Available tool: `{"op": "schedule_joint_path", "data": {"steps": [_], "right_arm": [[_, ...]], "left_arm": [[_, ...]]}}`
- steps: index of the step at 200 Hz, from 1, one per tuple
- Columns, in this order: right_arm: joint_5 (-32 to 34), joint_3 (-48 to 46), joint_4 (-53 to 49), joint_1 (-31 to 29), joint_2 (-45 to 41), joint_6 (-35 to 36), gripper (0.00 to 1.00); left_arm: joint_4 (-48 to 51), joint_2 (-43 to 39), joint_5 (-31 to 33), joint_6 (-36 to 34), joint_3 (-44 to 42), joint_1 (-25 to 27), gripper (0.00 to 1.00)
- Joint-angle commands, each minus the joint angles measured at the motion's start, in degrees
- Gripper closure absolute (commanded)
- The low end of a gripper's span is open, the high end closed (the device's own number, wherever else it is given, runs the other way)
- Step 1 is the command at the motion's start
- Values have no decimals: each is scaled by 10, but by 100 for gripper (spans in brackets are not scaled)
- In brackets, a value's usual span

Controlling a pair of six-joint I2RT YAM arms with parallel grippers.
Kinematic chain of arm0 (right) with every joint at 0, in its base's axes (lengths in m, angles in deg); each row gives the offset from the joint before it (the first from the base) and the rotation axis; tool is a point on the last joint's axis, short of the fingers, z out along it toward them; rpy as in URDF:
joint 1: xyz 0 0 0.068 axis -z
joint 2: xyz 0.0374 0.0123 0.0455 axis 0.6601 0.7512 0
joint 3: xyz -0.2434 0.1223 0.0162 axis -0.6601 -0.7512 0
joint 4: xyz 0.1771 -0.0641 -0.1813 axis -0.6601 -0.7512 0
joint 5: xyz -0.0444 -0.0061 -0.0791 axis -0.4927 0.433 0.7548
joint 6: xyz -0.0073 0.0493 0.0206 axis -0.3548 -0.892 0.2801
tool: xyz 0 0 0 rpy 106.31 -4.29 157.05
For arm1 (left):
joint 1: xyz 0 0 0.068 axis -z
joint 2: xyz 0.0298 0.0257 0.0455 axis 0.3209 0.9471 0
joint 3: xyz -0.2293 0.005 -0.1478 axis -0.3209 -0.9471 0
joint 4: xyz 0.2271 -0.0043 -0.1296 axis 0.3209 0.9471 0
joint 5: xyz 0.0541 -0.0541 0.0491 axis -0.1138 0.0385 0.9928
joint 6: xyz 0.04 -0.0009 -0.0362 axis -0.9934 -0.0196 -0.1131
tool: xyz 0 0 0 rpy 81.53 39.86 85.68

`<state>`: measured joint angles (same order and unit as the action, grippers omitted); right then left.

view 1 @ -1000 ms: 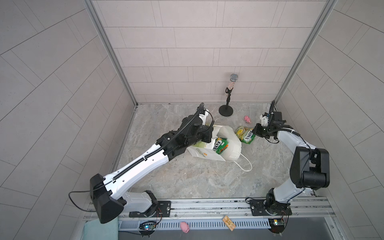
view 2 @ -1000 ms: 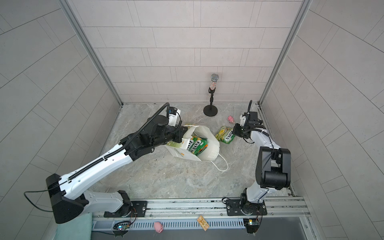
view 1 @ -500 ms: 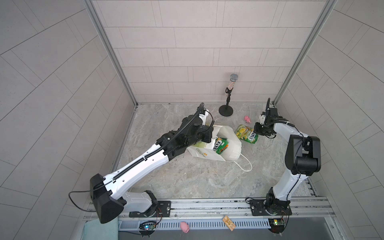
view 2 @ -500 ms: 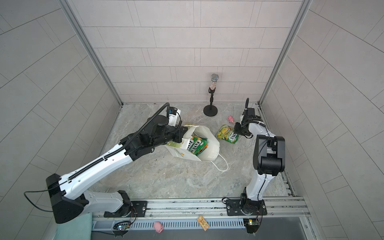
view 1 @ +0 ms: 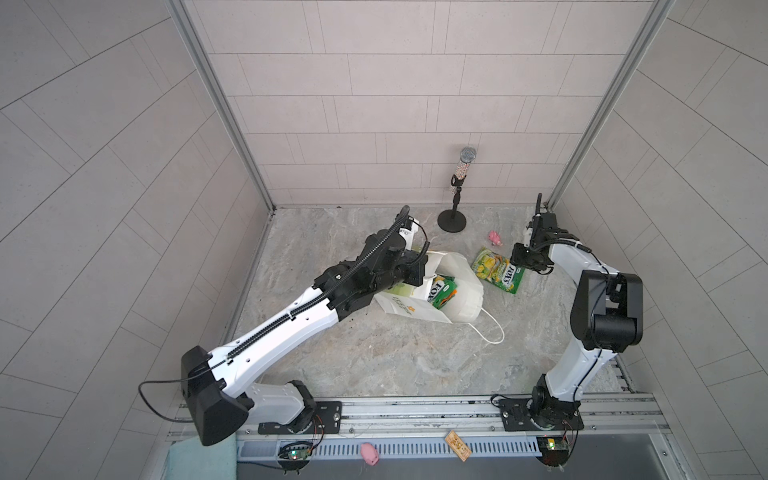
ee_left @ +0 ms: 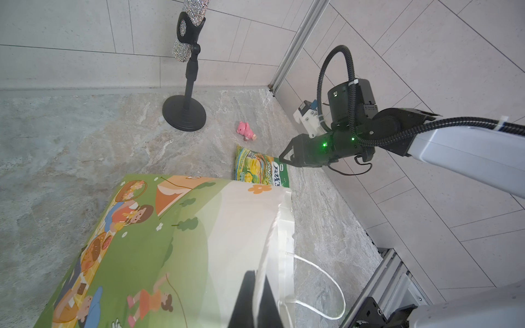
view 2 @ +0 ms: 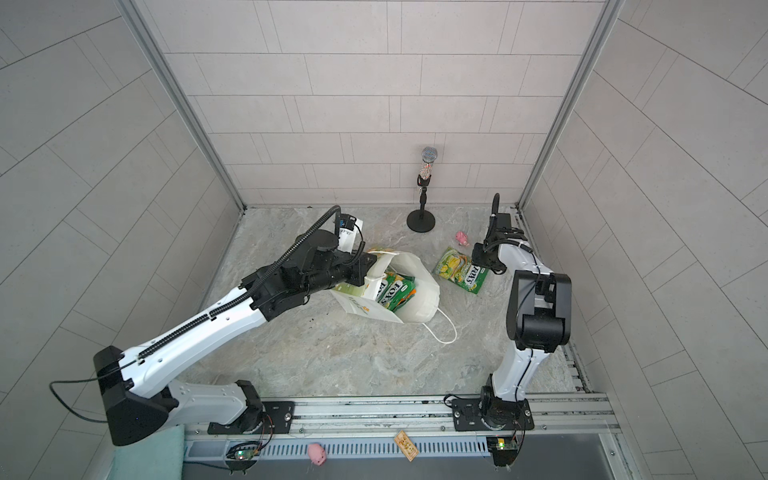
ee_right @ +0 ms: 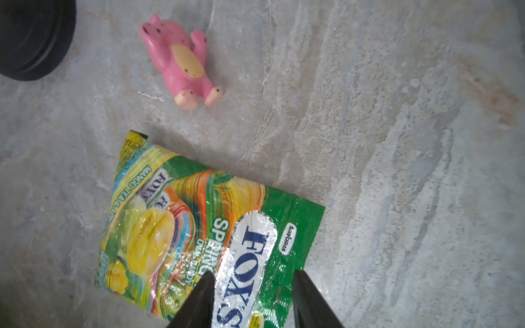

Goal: Take the snacks out of the paper bag
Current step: 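Move the right gripper back into the bag opening toward the remaining packets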

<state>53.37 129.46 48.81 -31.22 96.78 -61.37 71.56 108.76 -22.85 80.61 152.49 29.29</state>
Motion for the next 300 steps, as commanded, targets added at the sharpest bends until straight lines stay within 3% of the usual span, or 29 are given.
{"op": "schedule_joint_path", "data": {"steps": [1, 52, 100, 136, 172, 238, 273, 300], "right_arm": [[-30, -20, -14, -1, -82, -11, 53], [-183, -105, 34, -6, -244, -55, 53], [-271, -199, 60, -42, -394, -75, 53], [-292, -261, 89, -101, -475, -88, 54], [-274, -312, 136, -199, -513, -113, 55], [-119, -371, 223, -390, -496, -139, 56], [-42, -374, 250, -436, -470, -146, 57], [-36, -389, 254, -456, -441, -142, 56]], "left_arm": [[-8, 1, -8, -9, 4, -3, 100], [-12, 1, -16, -11, 2, -2, 100], [-21, -9, -21, -13, -9, -3, 100], [-28, -7, -42, -15, -11, -3, 100], [-27, -8, -56, -16, -11, -2, 100], [-27, -8, -75, -13, -12, -2, 100], [-28, -5, -82, -10, -13, -2, 100], [-29, -7, -81, -10, -14, -2, 100]]}}
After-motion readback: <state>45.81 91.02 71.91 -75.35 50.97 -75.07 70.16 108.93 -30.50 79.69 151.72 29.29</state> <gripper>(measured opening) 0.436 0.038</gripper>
